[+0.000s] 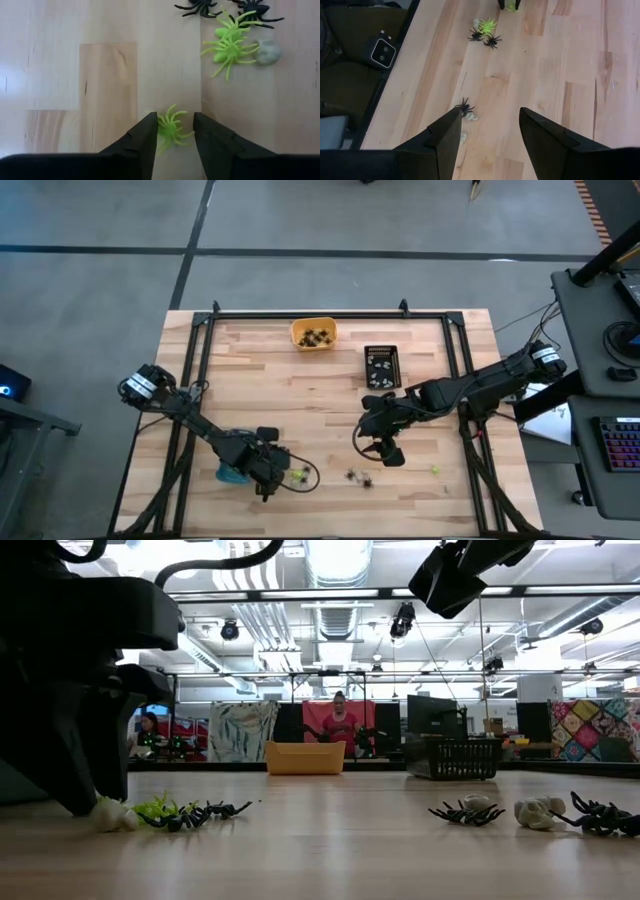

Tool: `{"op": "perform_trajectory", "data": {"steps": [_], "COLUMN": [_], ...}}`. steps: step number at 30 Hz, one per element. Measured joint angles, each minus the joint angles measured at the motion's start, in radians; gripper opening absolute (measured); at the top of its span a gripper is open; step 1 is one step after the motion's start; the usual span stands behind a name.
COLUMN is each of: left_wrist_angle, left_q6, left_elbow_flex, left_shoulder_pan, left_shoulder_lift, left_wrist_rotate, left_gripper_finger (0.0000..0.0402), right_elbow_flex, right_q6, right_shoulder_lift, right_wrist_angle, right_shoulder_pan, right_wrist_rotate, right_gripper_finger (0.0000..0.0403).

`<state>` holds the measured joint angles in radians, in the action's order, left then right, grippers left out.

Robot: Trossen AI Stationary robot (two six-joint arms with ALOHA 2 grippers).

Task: Sort Halloween decoration
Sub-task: Put the green spider toy into the blue bin

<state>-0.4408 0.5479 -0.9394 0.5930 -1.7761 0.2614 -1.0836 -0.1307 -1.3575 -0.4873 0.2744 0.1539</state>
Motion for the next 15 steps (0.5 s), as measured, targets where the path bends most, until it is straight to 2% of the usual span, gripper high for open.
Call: {"op": "perform_trajectory", "data": {"steps": [4, 9, 15], "left_wrist_angle": [0.000, -0.005, -0.017], "left_q6": [0.004, 0.003, -0.006], "left_elbow_flex": [0.001, 0.003, 0.007], "left_shoulder_pan": [0.000, 0.000, -0.001], "left_shoulder_lift": [0.005, 0.008, 0.034], "left_wrist_rotate": [0.003, 0.017, 0.021], "left_gripper_finger": [0.0080, 0.0016, 0.0006], "right_elbow_flex": [0.000, 0.000, 0.000], "right_q6": [0.000, 0.000, 0.000], "right_shoulder_lift": [0.000, 0.000, 0.000], "right_wrist_angle": [0.000, 0.000, 0.000], "right_shoulder_pan": [0.000, 0.000, 0.000], "right_wrist_rotate": [0.000, 0.000, 0.000], "right_gripper_finger": [0.0194, 0.0194, 0.0194]}}
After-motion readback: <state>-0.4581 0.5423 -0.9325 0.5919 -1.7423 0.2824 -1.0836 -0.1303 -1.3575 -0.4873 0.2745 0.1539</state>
